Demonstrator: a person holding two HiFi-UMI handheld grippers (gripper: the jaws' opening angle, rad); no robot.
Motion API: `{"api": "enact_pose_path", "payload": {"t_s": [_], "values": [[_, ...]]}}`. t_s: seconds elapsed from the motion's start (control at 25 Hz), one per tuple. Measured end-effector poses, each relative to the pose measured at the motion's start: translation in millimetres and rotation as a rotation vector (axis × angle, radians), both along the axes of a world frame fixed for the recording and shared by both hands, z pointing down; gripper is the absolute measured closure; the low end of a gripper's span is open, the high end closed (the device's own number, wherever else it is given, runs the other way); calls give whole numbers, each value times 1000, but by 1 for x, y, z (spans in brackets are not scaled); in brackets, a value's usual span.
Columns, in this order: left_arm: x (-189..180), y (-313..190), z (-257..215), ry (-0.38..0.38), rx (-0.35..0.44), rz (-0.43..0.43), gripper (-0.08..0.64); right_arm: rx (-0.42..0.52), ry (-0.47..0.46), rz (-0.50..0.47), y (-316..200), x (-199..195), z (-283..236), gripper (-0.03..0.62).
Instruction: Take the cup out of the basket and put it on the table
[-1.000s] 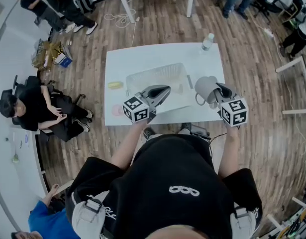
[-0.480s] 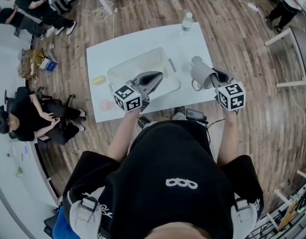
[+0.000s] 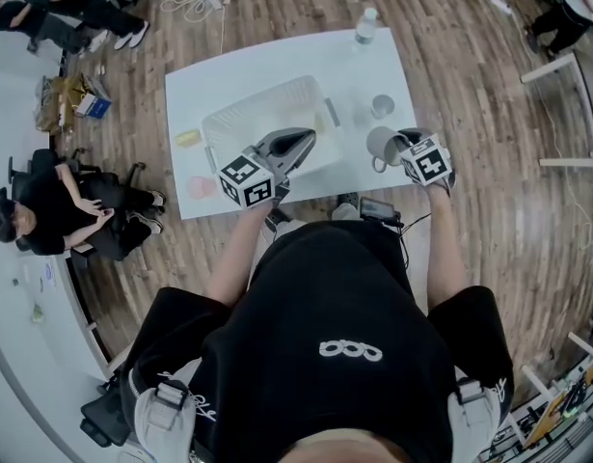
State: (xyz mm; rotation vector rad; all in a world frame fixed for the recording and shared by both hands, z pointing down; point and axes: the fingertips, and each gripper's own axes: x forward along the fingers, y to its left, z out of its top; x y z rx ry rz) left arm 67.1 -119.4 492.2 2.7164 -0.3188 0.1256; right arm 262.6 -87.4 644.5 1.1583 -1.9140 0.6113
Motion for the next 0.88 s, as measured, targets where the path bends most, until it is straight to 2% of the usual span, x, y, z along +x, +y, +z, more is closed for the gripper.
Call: {"api": "enact_pose_path", "payload": {"t_s": [0.24, 0.4, 0.52, 0.72, 0.88], "values": [[-12, 0, 8, -18, -2, -66, 552, -151, 93, -139, -28, -18, 71, 548], [-20, -1, 11, -24, -4, -110, 552, -275, 170, -198, -38, -21, 110, 548], [-25, -1, 11, -23, -6, -142, 552, -310, 262, -230, -50, -16, 126, 548], [-32, 3, 17, -16, -15, -201, 552, -364, 337, -249, -52, -10, 144, 548], [-36, 1, 19, -15, -17, -232, 552, -394, 302, -274, -53, -16, 161, 548]]}}
